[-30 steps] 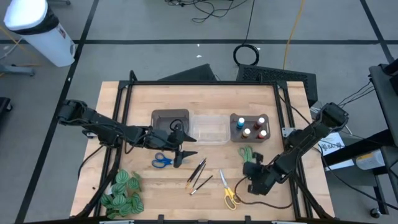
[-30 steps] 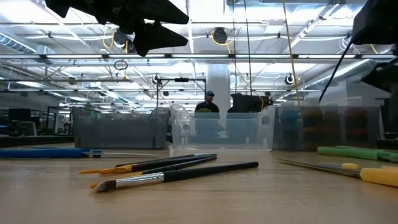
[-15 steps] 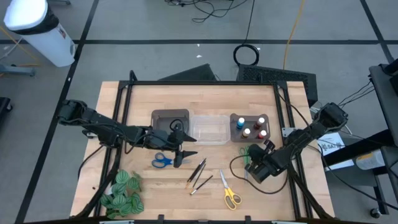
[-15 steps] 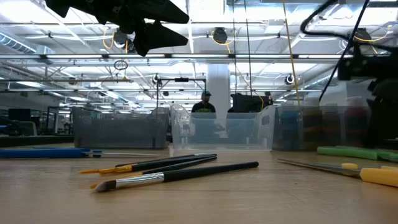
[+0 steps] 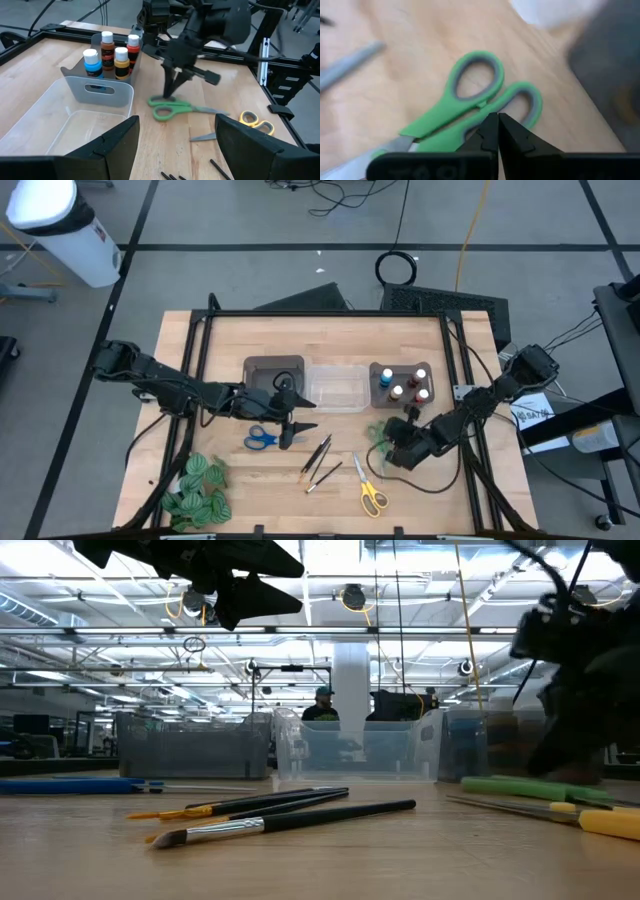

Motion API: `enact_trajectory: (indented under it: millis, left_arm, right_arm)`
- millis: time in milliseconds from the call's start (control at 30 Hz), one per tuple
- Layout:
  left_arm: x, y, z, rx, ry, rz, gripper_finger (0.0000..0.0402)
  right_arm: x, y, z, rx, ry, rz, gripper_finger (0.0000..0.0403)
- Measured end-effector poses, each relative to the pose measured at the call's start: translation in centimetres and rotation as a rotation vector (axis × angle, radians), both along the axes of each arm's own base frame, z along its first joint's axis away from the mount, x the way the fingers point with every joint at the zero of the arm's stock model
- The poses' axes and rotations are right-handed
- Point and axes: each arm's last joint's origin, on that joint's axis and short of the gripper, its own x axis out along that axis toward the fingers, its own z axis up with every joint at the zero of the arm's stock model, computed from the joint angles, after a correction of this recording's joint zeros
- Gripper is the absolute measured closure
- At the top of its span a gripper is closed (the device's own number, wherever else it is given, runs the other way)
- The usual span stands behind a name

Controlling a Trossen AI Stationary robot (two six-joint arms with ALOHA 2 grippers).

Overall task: Pick & Place Paint Supplies
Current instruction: Put the green scissors into the transparent bin

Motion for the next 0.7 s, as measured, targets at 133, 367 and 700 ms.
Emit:
enact_trajectory:
  millis: [133, 367, 700]
  left_arm:
    - [0.0, 0.0, 0.0, 0.000, 0.000, 0.000, 0.0131]
    - [0.0, 0.0, 0.0, 0.001, 0.001, 0.000, 0.0131]
    - [0.0, 0.0, -0.1, 0.003, 0.007, 0.001, 0.0131]
  right_arm:
    - [1.1, 0.7, 0.7, -0.024, -0.092, 0.133, 0.0403]
    - [2.1, 2.5, 1.7, 0.247, -0.161, 0.351, 0.0403]
    - [1.9, 5.7, 0.4, 0.439, -0.179, 0.466, 0.0403]
